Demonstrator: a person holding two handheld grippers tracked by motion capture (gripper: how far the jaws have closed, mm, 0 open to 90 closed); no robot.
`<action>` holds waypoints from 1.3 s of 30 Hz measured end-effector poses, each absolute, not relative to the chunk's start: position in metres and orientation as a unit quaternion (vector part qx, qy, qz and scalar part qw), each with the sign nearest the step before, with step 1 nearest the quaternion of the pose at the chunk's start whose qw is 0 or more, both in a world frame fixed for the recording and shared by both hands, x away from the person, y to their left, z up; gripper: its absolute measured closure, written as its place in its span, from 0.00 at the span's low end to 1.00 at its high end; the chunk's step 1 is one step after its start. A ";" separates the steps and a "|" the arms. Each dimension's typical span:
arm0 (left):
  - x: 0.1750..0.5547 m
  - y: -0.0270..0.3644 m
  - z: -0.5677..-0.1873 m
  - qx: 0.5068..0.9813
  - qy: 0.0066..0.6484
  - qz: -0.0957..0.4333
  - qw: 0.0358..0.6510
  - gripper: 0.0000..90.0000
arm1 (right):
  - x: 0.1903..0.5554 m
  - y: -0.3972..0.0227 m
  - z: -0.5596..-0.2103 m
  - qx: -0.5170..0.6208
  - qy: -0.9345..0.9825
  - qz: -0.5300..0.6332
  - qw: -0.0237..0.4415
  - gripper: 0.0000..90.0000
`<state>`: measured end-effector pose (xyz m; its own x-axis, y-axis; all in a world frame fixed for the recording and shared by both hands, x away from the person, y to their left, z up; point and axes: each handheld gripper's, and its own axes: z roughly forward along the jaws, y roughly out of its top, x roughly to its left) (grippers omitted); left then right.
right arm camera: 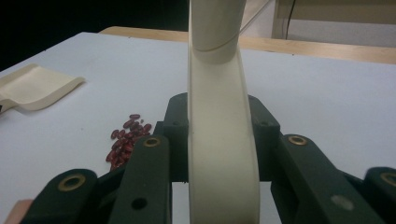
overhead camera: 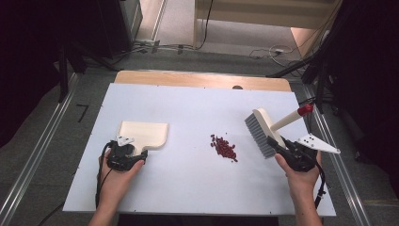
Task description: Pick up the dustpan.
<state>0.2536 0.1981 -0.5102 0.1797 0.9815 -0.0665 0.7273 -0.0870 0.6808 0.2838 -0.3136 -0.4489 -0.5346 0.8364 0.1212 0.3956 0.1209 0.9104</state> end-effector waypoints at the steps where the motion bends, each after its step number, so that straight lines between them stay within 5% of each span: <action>1: 0.254 0.197 -0.510 0.705 0.606 0.214 0.300 0.46 | 0.284 -0.314 -0.449 0.431 0.716 0.504 0.218 0.73; 11: 0.251 0.200 -0.515 0.680 0.621 0.240 0.306 0.71 | 0.283 -0.314 -0.449 0.431 0.716 0.504 0.218 0.73; 39: 0.244 0.217 -0.503 0.707 0.560 0.262 0.343 0.74 | 0.283 -0.316 -0.447 0.435 0.714 0.502 0.219 0.73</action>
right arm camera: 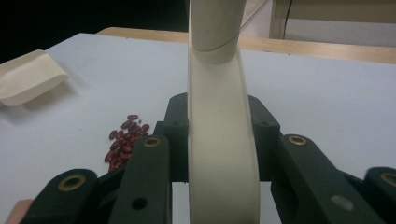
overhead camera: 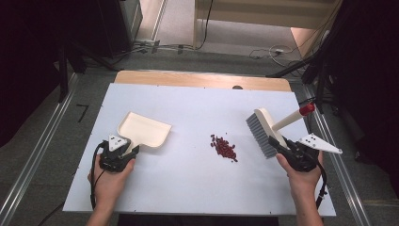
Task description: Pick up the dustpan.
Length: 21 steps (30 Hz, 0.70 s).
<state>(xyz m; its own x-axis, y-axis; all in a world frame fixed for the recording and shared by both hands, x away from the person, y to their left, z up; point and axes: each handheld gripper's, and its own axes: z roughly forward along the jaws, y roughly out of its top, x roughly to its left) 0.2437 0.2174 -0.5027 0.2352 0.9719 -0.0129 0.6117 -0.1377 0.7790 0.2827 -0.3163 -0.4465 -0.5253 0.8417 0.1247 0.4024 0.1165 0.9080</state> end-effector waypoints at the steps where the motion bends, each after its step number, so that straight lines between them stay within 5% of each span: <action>1: 0.243 0.218 -0.501 0.707 0.559 0.263 0.345 0.74 | 0.283 -0.316 -0.446 0.435 0.715 0.502 0.220 0.73; 21: 0.237 0.226 -0.478 0.720 0.526 0.267 0.366 0.74 | 0.282 -0.314 -0.446 0.433 0.717 0.500 0.221 0.73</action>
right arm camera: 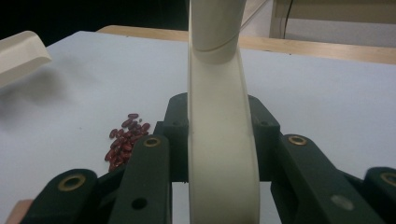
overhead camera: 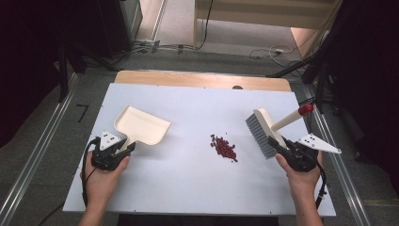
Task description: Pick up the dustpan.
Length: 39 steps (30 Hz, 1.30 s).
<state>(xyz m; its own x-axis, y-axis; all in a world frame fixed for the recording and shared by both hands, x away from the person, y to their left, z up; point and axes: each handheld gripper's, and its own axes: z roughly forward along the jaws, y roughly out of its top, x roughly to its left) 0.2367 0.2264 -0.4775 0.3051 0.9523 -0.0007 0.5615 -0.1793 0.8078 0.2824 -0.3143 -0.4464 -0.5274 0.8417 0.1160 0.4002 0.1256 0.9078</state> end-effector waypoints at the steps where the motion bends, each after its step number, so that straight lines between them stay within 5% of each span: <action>1: 0.236 0.226 -0.477 0.721 0.524 0.266 0.368 0.74 | 0.283 -0.314 -0.447 0.433 0.717 0.500 0.221 0.73; 39: 0.224 0.166 -0.464 0.797 0.394 0.236 0.391 0.74 | 0.282 -0.310 -0.447 0.438 0.715 0.496 0.226 0.73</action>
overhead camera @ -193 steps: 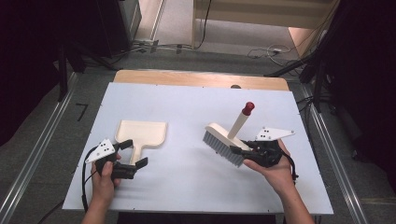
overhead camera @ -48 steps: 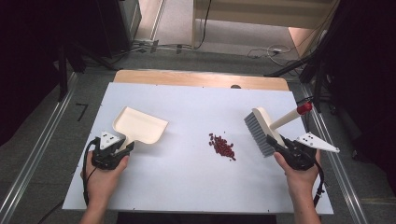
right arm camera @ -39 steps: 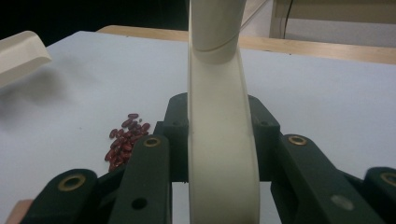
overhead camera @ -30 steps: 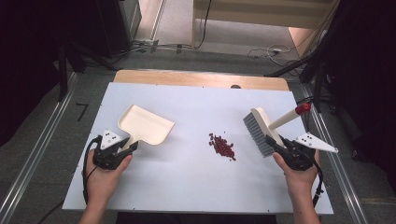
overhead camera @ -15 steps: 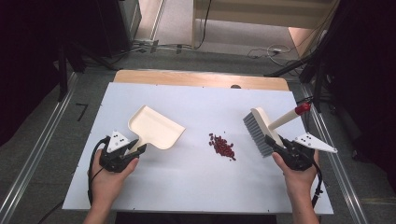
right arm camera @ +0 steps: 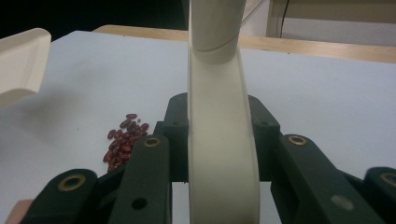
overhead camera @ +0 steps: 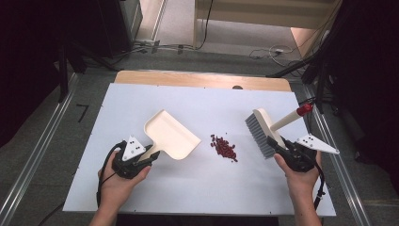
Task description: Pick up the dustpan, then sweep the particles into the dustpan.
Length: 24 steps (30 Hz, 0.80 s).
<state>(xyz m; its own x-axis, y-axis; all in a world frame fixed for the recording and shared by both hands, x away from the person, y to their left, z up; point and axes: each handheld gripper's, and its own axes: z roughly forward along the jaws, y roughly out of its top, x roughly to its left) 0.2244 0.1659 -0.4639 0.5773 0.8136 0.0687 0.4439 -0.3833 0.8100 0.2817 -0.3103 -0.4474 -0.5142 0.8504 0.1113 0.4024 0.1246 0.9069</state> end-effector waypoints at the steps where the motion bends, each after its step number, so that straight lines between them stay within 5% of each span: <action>1: 0.224 0.163 -0.464 0.800 0.391 0.233 0.391 0.74 | 0.282 -0.310 -0.447 0.438 0.715 0.496 0.226 0.73; 24: 0.221 0.129 -0.475 0.864 0.310 0.154 0.366 0.74 | 0.281 -0.299 -0.441 0.429 0.721 0.495 0.227 0.73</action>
<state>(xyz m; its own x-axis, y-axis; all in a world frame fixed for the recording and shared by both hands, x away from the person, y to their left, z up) 0.2214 0.1287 -0.4748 0.7598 0.6489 0.0401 0.4231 -0.5403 0.7274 0.2814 -0.2989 -0.4413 -0.5294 0.8427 0.0981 0.3940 0.1419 0.9081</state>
